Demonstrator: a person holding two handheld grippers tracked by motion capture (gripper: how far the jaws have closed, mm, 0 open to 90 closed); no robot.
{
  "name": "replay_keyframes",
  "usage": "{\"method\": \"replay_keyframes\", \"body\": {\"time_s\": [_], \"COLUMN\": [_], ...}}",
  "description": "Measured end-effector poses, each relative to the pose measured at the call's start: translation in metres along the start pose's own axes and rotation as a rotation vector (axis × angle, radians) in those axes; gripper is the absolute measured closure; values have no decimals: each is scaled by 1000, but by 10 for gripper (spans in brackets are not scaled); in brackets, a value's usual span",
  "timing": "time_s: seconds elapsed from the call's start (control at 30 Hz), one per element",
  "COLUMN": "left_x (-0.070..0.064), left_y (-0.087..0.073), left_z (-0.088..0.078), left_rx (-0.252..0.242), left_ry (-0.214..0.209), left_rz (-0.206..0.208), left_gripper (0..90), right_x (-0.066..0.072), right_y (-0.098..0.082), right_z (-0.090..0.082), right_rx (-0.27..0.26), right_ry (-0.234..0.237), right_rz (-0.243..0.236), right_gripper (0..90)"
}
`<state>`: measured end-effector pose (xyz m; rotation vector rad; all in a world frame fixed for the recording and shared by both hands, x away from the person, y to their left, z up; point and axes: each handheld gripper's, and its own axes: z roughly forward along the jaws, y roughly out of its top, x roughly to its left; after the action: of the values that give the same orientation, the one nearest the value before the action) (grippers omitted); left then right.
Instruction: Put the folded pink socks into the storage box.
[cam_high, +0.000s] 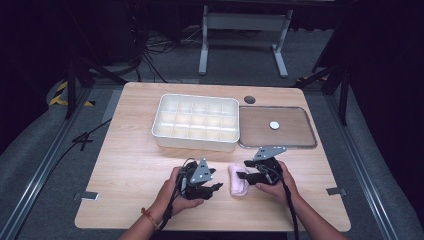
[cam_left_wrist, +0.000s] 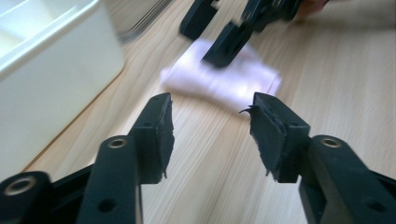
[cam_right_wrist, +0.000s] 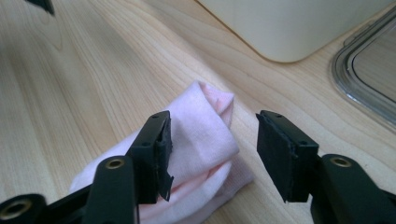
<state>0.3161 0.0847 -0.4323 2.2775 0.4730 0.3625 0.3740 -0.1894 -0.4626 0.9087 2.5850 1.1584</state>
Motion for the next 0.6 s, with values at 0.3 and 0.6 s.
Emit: {"method": "replay_keyframes", "body": {"time_s": [0.3,0.6], "left_x": [5,20], "left_y": [-33,-69], "left_z": [-20,-31], "left_rx": [93,136], "left_ry": [36,40], "left_rz": [23,-71], "left_gripper": [407,322], "right_x": [-7,-15], "right_y": [-4,-6], "right_z": [7,11], "right_rx": [28,36], "right_ry": [84,196], "right_rz": [31,65], "right_gripper": [417,563]}}
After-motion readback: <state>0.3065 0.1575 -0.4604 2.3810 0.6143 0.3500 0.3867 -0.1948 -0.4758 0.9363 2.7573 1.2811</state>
